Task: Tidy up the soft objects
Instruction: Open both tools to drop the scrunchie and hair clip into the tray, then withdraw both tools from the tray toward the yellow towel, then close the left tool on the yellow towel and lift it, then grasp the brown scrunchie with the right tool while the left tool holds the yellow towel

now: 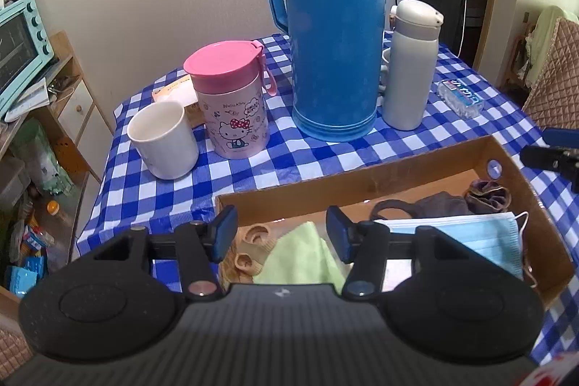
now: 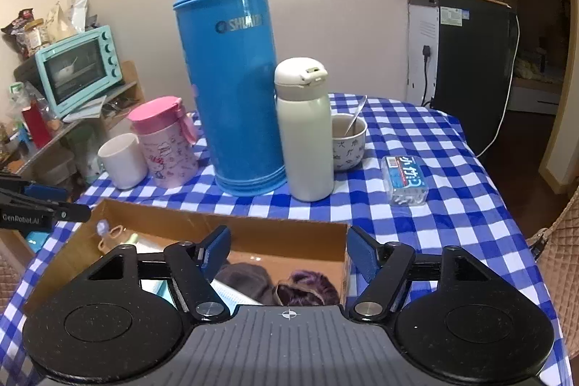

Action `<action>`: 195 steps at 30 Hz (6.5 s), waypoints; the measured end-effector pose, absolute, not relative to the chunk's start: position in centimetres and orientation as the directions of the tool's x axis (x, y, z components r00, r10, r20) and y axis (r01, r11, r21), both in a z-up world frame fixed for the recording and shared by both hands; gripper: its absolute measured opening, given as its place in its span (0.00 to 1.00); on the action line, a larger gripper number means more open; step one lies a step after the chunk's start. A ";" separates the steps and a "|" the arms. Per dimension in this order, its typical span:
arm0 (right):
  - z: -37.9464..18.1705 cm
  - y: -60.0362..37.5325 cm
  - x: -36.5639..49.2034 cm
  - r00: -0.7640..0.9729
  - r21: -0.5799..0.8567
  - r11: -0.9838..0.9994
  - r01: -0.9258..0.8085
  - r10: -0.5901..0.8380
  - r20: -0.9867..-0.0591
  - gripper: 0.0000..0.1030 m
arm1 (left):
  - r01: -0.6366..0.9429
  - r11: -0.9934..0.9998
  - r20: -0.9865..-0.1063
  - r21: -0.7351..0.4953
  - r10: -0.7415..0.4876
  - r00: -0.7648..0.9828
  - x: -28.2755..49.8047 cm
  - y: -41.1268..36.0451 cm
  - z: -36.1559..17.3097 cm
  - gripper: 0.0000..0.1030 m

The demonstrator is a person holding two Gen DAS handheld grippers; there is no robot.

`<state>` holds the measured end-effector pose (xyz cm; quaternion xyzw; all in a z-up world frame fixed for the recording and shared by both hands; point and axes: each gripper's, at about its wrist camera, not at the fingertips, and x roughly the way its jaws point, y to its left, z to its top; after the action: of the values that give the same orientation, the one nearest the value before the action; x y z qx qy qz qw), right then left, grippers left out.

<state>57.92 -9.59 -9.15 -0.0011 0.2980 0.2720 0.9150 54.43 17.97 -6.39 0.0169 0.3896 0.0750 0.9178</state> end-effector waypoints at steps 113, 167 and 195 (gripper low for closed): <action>-13.1 -22.0 28.4 0.436 0.318 0.895 -0.312 0.433 -0.789 0.72 | -0.185 0.978 -0.852 -0.098 0.013 0.524 23.4 8.9 -12.3 0.02; -15.5 -17.8 33.1 0.368 0.335 0.860 -0.386 0.477 -0.798 0.72 | -0.125 0.980 -0.868 0.156 0.197 0.456 26.6 5.0 -14.2 0.67; -18.3 -10.8 37.2 0.428 0.124 0.765 -0.632 0.479 -0.767 0.59 | -0.247 0.965 -0.809 0.092 0.217 0.546 28.4 10.0 -11.1 0.17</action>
<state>37.18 -10.85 -18.28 -0.0916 0.4202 0.3306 0.8401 28.40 10.02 -11.06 -0.0163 0.4575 0.1321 0.8792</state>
